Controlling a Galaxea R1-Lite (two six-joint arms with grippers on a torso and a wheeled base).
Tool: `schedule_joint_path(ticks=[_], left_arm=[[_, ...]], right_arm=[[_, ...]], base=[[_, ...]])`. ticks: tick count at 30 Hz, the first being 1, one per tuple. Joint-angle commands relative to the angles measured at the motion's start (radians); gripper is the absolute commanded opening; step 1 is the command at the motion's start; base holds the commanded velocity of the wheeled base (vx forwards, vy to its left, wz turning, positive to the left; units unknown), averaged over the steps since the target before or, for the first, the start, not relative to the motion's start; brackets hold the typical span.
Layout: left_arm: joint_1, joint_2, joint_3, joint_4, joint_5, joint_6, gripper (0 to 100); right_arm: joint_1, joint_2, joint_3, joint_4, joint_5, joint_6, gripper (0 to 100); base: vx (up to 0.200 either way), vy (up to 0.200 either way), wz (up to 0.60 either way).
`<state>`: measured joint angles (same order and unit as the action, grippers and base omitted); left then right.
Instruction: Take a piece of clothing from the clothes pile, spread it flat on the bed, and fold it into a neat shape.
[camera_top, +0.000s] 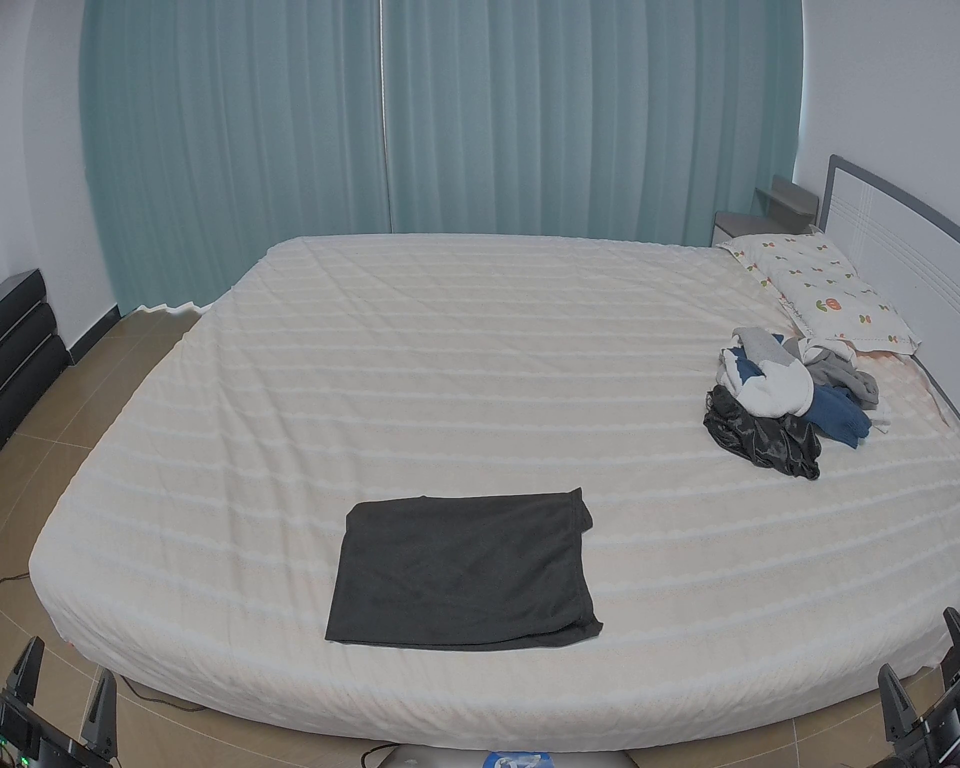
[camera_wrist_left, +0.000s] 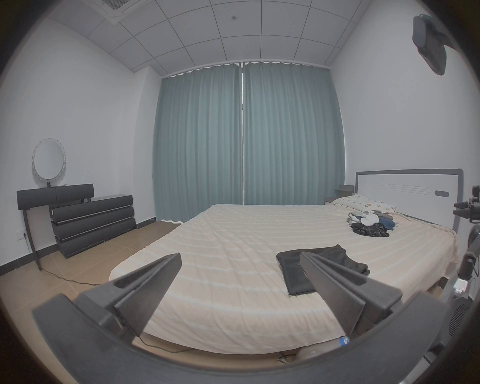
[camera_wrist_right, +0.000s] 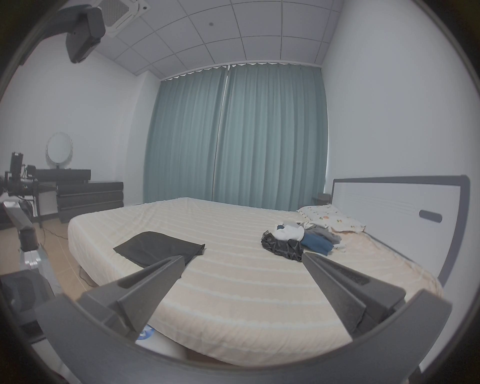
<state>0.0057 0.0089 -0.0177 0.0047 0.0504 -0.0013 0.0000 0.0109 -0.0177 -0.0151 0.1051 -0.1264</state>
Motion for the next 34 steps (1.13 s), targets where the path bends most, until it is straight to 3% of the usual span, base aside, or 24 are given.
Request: schedule_joint_path(ticks=[1,3,4,6,7,9,11,15,22,23,34], left_arm=[[0.000,-0.007,0.018,0.000,0.000,-0.002,100],[0.000,-0.007,0.018,0.000,0.000,-0.003,100],[0.000,-0.007,0.018,0.000,0.000,-0.003,100],[0.000,-0.007,0.018,0.000,0.000,-0.003,100],[0.000,-0.007,0.018,0.000,0.000,-0.005,100],[0.000,-0.007,0.018,0.000,0.000,-0.006,100],[0.000,-0.007,0.018,0.000,0.000,-0.006,100],[0.000,-0.007,0.018,0.000,0.000,-0.006,100],[0.000,-0.009,0.018,0.000,-0.003,-0.003,100],[0.000,-0.009,0.018,0.000,-0.003,-0.002,100],[0.000,-0.009,0.018,-0.002,-0.004,-0.003,100]], right_arm=[[0.002,-0.011,0.012,-0.037,-0.002,-0.078,100],[0.000,-0.011,0.008,-0.032,-0.002,-0.067,100],[0.002,-0.011,0.007,-0.023,-0.001,-0.007,100],[0.002,-0.011,0.007,-0.023,-0.001,-0.007,100],[0.000,-0.011,-0.004,0.012,0.004,0.067,100],[0.000,-0.011,-0.011,0.032,0.002,0.119,100],[0.000,-0.011,-0.010,0.030,-0.004,0.131,100],[0.002,-0.011,0.007,0.017,-0.035,0.051,100],[0.002,-0.009,0.018,0.017,-0.067,0.096,100],[0.002,-0.009,0.018,0.015,-0.090,0.136,100],[0.002,-0.011,0.018,0.015,-0.091,0.126,100]], base=[[0.000,0.000,0.00],[0.000,0.000,0.00],[0.000,0.000,0.00],[0.000,0.000,0.00],[0.000,0.000,0.00],[0.000,0.000,0.00],[0.000,0.000,0.00],[0.000,0.000,0.00],[0.000,0.000,0.00],[0.000,0.000,0.00],[0.000,0.000,0.00]])
